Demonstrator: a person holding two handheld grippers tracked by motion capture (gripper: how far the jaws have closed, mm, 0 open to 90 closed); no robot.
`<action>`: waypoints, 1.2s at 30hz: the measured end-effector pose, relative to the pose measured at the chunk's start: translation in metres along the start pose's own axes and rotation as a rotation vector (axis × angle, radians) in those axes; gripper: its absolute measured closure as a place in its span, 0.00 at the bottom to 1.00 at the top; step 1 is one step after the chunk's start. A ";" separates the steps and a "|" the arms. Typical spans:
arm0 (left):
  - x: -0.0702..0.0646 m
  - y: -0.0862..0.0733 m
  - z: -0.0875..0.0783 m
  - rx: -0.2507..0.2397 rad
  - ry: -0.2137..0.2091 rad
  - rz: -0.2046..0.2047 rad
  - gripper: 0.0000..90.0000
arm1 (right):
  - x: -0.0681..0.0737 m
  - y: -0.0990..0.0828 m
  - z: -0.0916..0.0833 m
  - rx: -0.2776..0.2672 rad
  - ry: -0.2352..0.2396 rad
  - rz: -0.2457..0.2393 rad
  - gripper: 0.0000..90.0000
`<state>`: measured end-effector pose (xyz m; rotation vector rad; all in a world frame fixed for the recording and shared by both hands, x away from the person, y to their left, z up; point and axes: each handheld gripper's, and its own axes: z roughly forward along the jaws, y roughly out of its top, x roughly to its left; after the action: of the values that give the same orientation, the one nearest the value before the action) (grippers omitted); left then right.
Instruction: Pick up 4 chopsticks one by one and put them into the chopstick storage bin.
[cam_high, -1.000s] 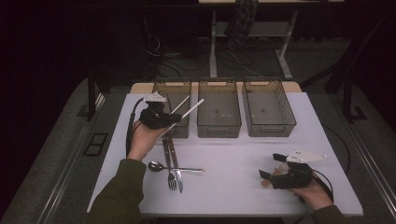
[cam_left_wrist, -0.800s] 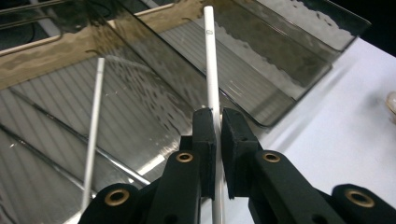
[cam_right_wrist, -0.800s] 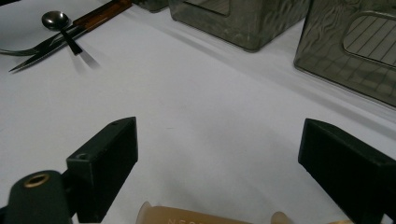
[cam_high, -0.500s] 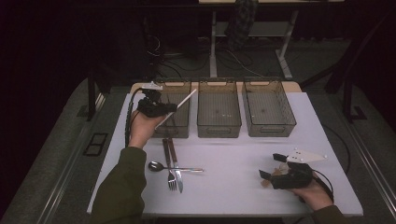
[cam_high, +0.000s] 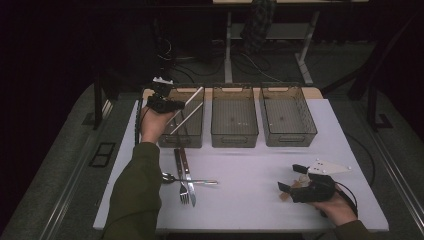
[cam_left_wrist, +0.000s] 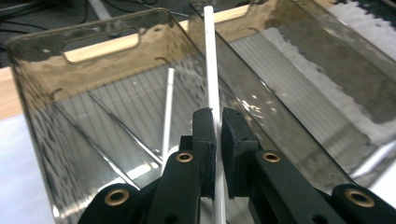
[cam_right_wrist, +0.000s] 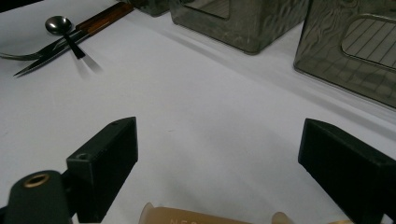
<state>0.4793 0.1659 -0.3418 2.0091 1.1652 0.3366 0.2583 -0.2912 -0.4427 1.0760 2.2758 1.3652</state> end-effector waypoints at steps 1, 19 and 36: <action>0.001 0.002 0.002 0.007 0.011 0.004 0.93 | 0.000 0.000 0.000 -0.001 0.000 0.000 0.13; 0.014 0.016 0.051 0.058 0.059 -0.020 0.93 | 0.000 -0.001 -0.002 -0.008 0.003 0.002 0.13; -0.007 0.015 0.035 -0.010 0.005 0.047 0.60 | 0.002 -0.002 -0.003 0.000 -0.007 -0.002 0.13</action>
<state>0.5044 0.1388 -0.3535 2.0302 1.1180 0.3705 0.2541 -0.2919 -0.4425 1.0763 2.2713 1.3593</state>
